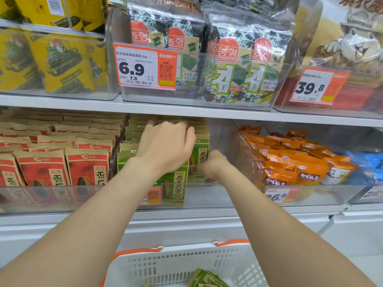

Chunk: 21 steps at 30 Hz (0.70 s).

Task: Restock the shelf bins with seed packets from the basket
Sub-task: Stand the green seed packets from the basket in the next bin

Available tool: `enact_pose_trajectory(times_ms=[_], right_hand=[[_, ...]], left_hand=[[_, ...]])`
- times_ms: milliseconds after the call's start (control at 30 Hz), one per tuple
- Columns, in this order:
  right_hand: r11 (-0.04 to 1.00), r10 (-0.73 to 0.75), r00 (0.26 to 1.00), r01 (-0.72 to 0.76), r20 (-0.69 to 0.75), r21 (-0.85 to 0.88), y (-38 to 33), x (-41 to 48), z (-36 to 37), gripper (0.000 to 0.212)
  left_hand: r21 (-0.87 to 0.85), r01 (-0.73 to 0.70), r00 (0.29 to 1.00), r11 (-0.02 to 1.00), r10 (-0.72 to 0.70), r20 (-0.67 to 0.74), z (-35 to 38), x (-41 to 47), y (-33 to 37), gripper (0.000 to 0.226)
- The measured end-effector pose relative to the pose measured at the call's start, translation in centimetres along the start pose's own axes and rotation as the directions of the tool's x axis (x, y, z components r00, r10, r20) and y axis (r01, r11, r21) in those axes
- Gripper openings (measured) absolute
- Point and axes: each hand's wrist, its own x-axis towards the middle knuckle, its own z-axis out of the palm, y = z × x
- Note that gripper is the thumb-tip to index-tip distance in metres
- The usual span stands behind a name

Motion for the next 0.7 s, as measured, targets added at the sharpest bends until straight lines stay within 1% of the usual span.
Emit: enact_pose_trajectory(times_ms=[67, 100, 167, 267, 333, 433, 467, 533, 600, 700], right_hand=[[0.999, -0.032, 0.998, 0.033, -0.048, 0.021, 0.2, -0.2, -0.1, 0.042], [0.998, -0.058, 0.996, 0.059, -0.071, 0.020, 0.1, -0.3, -0.2, 0.037], [0.999, -0.052, 0.997, 0.052, -0.049, -0.004, -0.3, -0.9, -0.3, 0.036], [0.996, 0.042, 0.999, -0.040, 0.024, -0.085, -0.3, -1.4, -0.3, 0.041], [0.995, 0.070, 0.997, -0.067, 0.027, -0.080, -0.4, -1.9, -0.8, 0.037], [0.997, 0.060, 0.998, -0.060, -0.015, -0.040, -0.4, -3.0, -1.4, 0.031], [0.998, 0.037, 0.998, -0.039, -0.042, -0.054, -0.2, -3.3, -1.5, 0.034], [0.995, -0.006, 0.993, -0.005, -0.118, -0.100, 0.0, -3.7, -1.5, 0.046], [0.988, -0.050, 0.979, 0.020, -0.197, -0.151, 0.0, -4.2, -1.6, 0.053], [0.985, -0.113, 0.949, 0.068, -0.294, -0.159, -0.1, -5.1, -1.7, 0.045]], left_hand=[[0.019, -0.038, 0.999, 0.999, 0.038, 0.001, -0.2, -0.7, -0.2, 0.053], [0.029, -0.051, 0.999, 0.998, 0.050, 0.016, -0.2, -1.1, -0.3, 0.056], [0.069, -0.063, 0.995, 0.996, 0.057, 0.081, -0.2, -1.8, -0.5, 0.058], [0.189, -0.093, 0.978, 0.978, 0.055, 0.201, 0.4, -2.7, -0.7, 0.065], [0.235, -0.111, 0.973, 0.966, 0.057, 0.223, 0.5, -3.1, -0.7, 0.067], [0.222, -0.113, 0.978, 0.969, 0.070, 0.195, 0.0, -3.6, -0.7, 0.076], [0.205, -0.113, 0.979, 0.972, 0.074, 0.189, -0.3, -4.0, -0.6, 0.079], [0.135, -0.106, 0.981, 0.985, 0.082, 0.174, -0.8, -4.6, -0.7, 0.081], [0.057, -0.112, 0.985, 0.992, 0.104, 0.139, -1.4, -5.3, -0.7, 0.073], [-0.015, -0.162, 0.986, 0.987, 0.162, 0.041, -2.2, -6.3, -0.5, 0.055]])
